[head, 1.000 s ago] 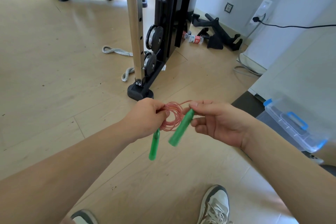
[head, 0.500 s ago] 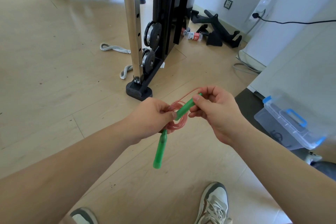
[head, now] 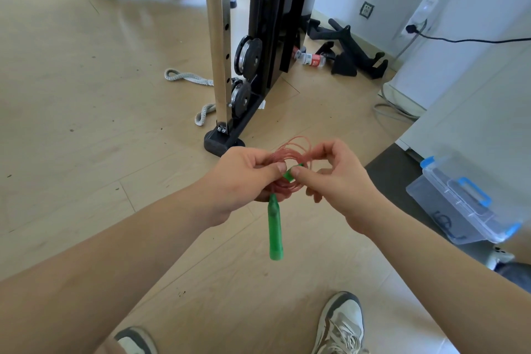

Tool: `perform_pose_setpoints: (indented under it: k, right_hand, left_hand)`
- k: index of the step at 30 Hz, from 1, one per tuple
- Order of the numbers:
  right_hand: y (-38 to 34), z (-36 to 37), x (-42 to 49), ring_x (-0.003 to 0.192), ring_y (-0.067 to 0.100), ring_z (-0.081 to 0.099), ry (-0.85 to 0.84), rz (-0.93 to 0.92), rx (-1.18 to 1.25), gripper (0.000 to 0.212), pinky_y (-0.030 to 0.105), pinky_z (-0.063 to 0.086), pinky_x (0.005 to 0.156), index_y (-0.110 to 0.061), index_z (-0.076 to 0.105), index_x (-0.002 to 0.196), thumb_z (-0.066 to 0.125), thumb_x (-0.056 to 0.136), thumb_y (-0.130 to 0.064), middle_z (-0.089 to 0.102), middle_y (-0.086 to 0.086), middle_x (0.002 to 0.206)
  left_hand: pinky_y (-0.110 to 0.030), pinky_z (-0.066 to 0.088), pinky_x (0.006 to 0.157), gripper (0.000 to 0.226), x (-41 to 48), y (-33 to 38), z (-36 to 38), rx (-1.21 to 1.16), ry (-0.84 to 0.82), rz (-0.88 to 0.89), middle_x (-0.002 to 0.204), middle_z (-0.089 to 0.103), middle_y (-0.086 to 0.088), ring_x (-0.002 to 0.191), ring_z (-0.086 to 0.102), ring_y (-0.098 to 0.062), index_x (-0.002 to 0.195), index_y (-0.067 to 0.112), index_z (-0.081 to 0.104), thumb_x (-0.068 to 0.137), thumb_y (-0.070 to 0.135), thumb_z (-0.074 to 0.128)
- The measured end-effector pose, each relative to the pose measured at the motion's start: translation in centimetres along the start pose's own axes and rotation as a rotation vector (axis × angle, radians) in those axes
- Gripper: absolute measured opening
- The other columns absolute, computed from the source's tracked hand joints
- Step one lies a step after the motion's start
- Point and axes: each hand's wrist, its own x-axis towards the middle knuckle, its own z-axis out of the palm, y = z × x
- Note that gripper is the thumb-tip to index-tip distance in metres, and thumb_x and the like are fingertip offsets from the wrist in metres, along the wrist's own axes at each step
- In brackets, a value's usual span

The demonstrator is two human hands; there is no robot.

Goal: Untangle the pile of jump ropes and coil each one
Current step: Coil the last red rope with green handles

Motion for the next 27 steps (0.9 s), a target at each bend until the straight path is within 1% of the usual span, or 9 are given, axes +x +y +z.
perform_pose_setpoints:
  k: [2,4,5,8,9,13,17,24,27]
  right_hand:
    - [-0.1,-0.3,-0.1,0.055,0.025,0.057,-0.153,0.02,0.107,0.036,0.035,0.048,0.049,-0.015,0.055,0.118,0.071,0.089,-0.002,0.07,0.007,0.107]
    - [-0.3,-0.8,0.0,0.053,0.027,0.057,-0.325,0.015,0.133,0.031,0.033,0.049,0.048,-0.011,0.061,0.121,0.064,0.093,0.002,0.069,0.012,0.089]
    - [-0.3,-1.0,0.1,0.057,0.029,0.061,-0.396,0.02,0.152,0.03,0.034,0.053,0.053,-0.01,0.063,0.123,0.066,0.094,-0.001,0.068,0.015,0.088]
    - [0.0,-1.9,0.4,0.076,0.036,0.067,-0.521,0.088,0.231,0.041,0.041,0.058,0.073,-0.012,0.068,0.126,0.072,0.086,-0.005,0.07,0.017,0.106]
    - [0.3,-2.1,0.5,0.075,0.036,0.069,-0.507,0.11,0.193,0.039,0.039,0.058,0.073,-0.014,0.071,0.123,0.071,0.086,-0.004,0.07,0.015,0.109]
    - [1.2,-2.7,0.9,0.059,0.033,0.073,-0.252,0.144,-0.278,0.02,0.032,0.057,0.057,-0.024,0.075,0.105,0.065,0.096,-0.009,0.071,-0.006,0.097]
    - [1.7,-2.1,2.4,0.059,0.025,0.075,-0.178,0.172,-0.376,0.017,0.034,0.061,0.06,-0.021,0.07,0.101,0.056,0.099,-0.011,0.07,-0.007,0.103]
    - [3.3,-0.2,6.7,0.07,0.026,0.078,-0.178,0.209,-0.055,0.017,0.039,0.055,0.064,-0.016,0.068,0.101,0.057,0.097,-0.005,0.072,-0.008,0.108]
    - [2.7,-1.3,8.1,0.067,0.028,0.074,-0.151,0.192,0.136,0.032,0.036,0.046,0.057,-0.013,0.068,0.106,0.054,0.092,0.012,0.073,0.006,0.11]
  left_hand:
    - [-0.03,0.063,0.076,0.019,-0.2,0.2,-0.2,-0.03,-0.091,-0.017,0.099,0.078,-0.019,0.089,0.077,-0.029,0.112,0.006,0.074,0.102,0.013,0.06]
    - [-0.028,0.062,0.076,0.019,-0.3,0.4,-0.2,-0.025,-0.128,-0.017,0.099,0.078,-0.02,0.087,0.077,-0.027,0.114,0.007,0.074,0.102,0.012,0.06]
    - [-0.028,0.062,0.075,0.019,-0.3,0.4,-0.3,-0.021,-0.118,-0.012,0.098,0.078,-0.02,0.085,0.077,-0.025,0.114,0.007,0.074,0.102,0.012,0.06]
    - [-0.028,0.063,0.073,0.018,0.0,0.8,-1.2,-0.02,-0.026,-0.018,0.093,0.078,-0.017,0.08,0.077,-0.024,0.112,0.006,0.074,0.101,0.014,0.061]
    - [-0.029,0.063,0.074,0.018,0.1,0.9,-1.6,-0.022,0.001,-0.03,0.092,0.078,-0.016,0.081,0.077,-0.025,0.112,0.007,0.074,0.101,0.014,0.062]
    - [-0.035,0.064,0.08,0.015,0.6,1.3,-2.6,0.017,0.007,-0.08,0.092,0.079,-0.015,0.087,0.077,-0.031,0.108,0.006,0.074,0.1,0.013,0.064]
    - [-0.037,0.063,0.084,0.016,1.4,1.5,-2.3,0.002,-0.018,-0.107,0.095,0.079,-0.016,0.093,0.077,-0.032,0.11,0.006,0.073,0.099,0.014,0.064]
    - [-0.033,0.064,0.079,0.017,5.4,1.8,-2.3,-0.044,0.082,-0.103,0.093,0.079,-0.011,0.086,0.077,-0.029,0.109,0.009,0.074,0.1,0.019,0.063]
    - [-0.035,0.063,0.081,0.018,7.5,3.2,-2.2,-0.016,0.096,-0.118,0.092,0.08,-0.01,0.085,0.077,-0.027,0.113,0.012,0.074,0.1,0.02,0.063]
